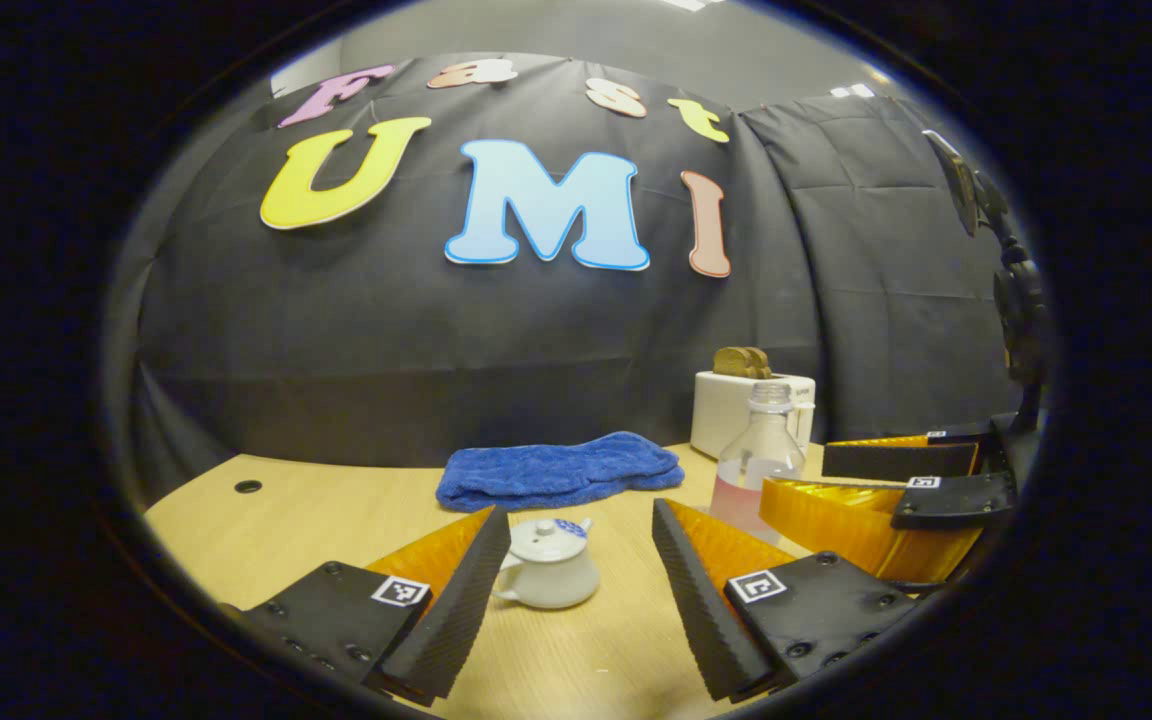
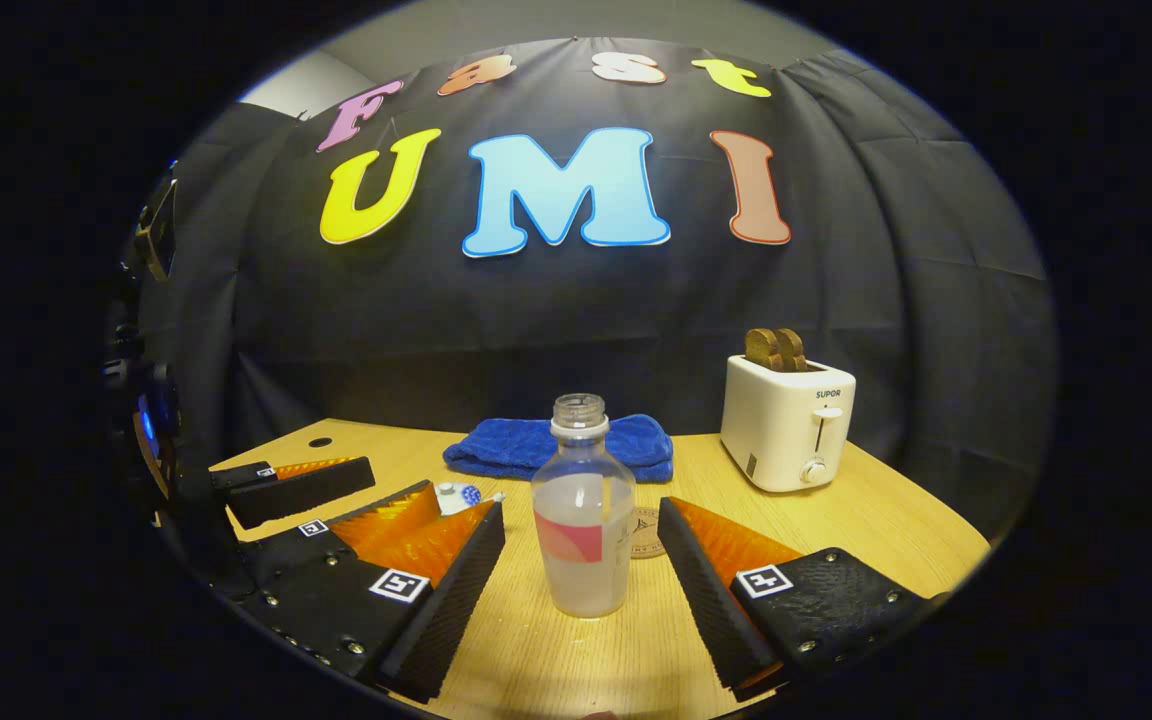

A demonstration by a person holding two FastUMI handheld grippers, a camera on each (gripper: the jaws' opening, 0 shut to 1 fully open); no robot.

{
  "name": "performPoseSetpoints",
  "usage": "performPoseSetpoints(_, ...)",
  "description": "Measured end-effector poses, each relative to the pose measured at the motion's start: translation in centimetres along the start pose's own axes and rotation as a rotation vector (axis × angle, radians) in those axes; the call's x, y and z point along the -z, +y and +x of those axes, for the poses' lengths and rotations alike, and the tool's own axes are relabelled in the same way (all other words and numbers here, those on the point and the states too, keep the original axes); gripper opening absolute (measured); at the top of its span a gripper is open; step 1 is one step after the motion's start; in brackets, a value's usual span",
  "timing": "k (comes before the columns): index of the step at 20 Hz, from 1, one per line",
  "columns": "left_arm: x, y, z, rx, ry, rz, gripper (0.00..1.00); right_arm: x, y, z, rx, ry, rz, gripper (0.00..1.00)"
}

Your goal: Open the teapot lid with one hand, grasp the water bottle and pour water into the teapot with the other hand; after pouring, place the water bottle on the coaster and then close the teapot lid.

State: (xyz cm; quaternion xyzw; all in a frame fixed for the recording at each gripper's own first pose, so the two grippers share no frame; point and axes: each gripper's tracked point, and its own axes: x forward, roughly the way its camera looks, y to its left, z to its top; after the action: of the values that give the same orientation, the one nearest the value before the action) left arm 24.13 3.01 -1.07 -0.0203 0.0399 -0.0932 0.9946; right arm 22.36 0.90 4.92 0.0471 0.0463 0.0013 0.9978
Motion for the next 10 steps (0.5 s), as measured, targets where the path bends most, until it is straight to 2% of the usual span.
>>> performPoseSetpoints(3,0.2,1.3,2.6,-0.013,0.015,-0.024,0.94,0.6,-0.6,2.2,0.027,0.025,-0.004,0.96)
performPoseSetpoints(6,0.7,1.2,4.6,-0.004,0.016,-0.018,0.95,2.2,-0.3,3.6,0.019,0.066,0.029,0.96)
performPoseSetpoints(10,2.2,1.4,6.1,0.012,0.033,-0.003,0.94,3.9,0.3,5.0,0.009,0.072,-0.010,0.96)
